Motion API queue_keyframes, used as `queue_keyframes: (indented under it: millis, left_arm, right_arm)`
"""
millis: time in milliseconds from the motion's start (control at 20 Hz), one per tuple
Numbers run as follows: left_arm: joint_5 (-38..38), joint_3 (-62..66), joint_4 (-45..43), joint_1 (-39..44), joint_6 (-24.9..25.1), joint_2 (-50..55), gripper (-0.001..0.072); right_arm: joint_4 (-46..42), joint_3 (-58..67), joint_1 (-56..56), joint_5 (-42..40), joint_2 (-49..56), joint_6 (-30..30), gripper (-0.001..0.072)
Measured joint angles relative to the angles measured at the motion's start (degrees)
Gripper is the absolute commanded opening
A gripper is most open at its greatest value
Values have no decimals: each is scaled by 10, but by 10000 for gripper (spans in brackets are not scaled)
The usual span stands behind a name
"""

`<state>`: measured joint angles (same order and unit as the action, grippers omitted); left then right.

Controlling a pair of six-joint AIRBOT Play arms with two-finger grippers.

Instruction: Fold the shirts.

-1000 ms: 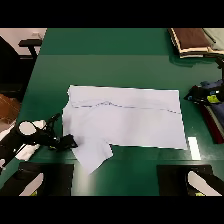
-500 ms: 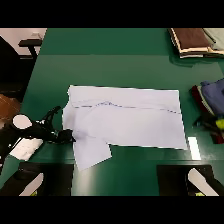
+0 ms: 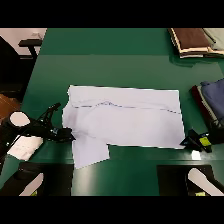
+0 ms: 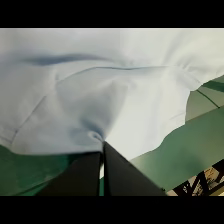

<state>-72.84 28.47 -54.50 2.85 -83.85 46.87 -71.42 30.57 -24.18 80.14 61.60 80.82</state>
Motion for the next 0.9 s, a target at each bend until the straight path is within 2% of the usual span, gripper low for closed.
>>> queue_keyframes:
  millis: [50, 150, 300, 550, 700, 900]
  left_arm:
    - [-6, 2, -5, 0, 1, 0, 20]
    - [-26, 11, -18, 0, 2, -1, 20]
    - [-62, 26, -39, 0, -4, -31, 20]
    - [-140, 67, -52, 0, -41, -88, 20]
    - [-124, 104, -60, 0, -44, -83, 20]
    - [-39, 170, -78, 1, -5, 1, 23]
  right_arm:
    - [-2, 8, 16, -11, 2, -1, 15]
    - [-9, 26, 42, -15, -2, -1, 15]
    - [-40, 53, 65, 26, -41, -2, 15]
    - [-102, 102, 80, 108, -129, 0, 13]
    - [-112, 148, 104, 109, -126, 10, 14]
    - [-102, 237, 146, 65, -32, 22, 14]
